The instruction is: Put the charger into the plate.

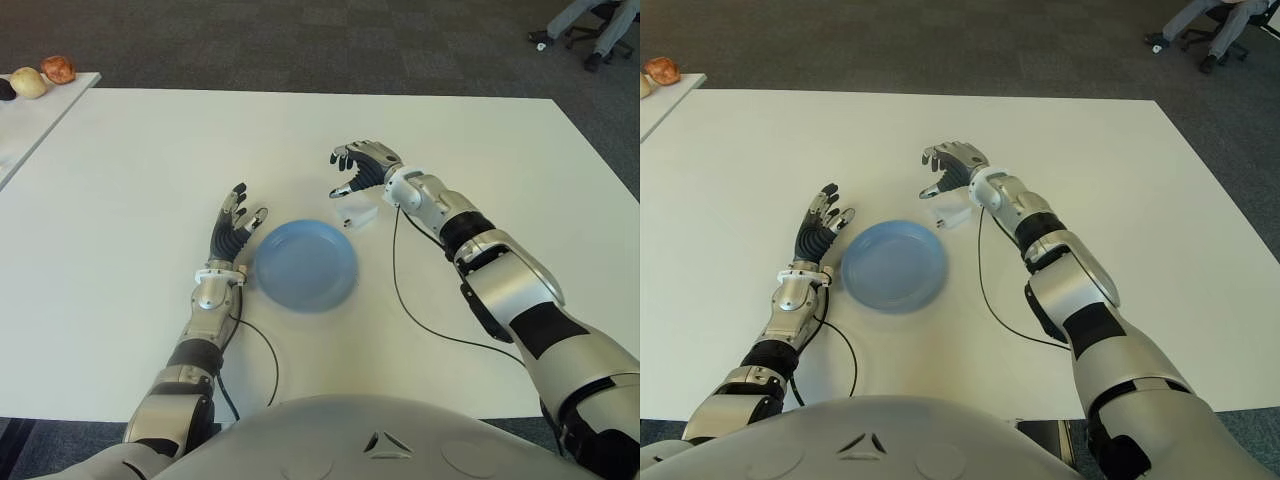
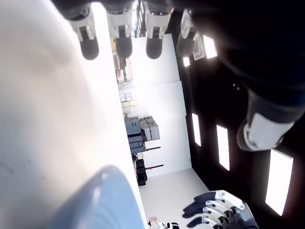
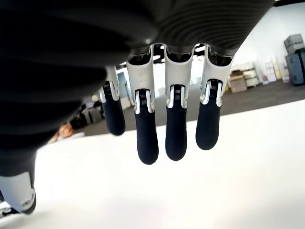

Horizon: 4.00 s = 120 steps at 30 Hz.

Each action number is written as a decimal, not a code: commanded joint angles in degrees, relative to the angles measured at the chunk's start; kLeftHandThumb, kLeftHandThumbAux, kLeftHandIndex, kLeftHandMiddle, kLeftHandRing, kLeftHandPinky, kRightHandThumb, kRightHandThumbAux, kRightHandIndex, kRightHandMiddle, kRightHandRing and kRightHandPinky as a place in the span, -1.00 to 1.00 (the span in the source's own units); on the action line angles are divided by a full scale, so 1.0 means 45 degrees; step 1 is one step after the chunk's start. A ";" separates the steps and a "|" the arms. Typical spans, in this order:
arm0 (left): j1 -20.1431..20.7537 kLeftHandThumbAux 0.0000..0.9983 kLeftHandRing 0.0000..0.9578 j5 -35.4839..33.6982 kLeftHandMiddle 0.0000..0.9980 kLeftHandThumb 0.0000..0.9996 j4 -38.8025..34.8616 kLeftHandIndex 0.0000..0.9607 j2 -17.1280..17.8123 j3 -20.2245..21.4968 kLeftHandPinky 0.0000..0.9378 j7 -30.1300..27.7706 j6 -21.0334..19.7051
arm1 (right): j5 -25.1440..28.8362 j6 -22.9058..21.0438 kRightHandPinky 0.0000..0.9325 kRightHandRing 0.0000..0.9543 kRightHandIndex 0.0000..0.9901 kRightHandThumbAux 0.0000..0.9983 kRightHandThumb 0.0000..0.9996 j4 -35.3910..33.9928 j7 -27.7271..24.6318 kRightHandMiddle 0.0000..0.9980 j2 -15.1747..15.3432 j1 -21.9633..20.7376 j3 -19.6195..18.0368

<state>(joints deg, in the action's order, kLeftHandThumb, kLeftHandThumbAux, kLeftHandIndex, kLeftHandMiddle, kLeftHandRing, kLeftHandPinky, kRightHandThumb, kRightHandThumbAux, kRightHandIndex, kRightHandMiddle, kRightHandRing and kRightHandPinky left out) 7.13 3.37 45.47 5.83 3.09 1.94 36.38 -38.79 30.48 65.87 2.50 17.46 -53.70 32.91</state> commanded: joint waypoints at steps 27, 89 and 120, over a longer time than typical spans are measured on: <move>-0.0721 0.01 -0.95 0.0248 -0.94 -1.00 0.1759 -1.00 -0.0305 -0.0295 -0.96 -0.0001 -0.0417 | -0.4291 0.2312 -1.00 -1.00 -1.00 -0.73 -0.33 0.1188 0.2769 -1.00 0.1815 -0.0491 0.3255; -0.0595 -0.03 -0.95 0.0409 -0.95 -1.00 0.2475 -1.00 -0.0208 -0.0498 -0.94 0.0290 0.0361 | -0.6563 -0.0636 -1.00 -1.00 -1.00 -0.66 -0.43 0.2694 0.6389 -1.00 0.0506 -0.0480 0.6016; -0.0709 0.03 -0.96 0.0213 -0.95 -1.00 0.1914 -1.00 -0.0466 -0.0593 -0.94 0.0499 0.0025 | -0.5414 0.1091 -1.00 -1.00 -1.00 -0.53 -0.46 0.2372 0.4003 -1.00 0.1775 0.0262 0.5266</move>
<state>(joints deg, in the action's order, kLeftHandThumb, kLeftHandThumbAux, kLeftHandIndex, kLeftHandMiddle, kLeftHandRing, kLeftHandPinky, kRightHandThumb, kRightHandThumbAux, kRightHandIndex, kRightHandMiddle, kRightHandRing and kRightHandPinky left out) 10.14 3.43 50.23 6.26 1.31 3.67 38.67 -63.69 32.33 76.76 24.95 23.12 -55.96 56.85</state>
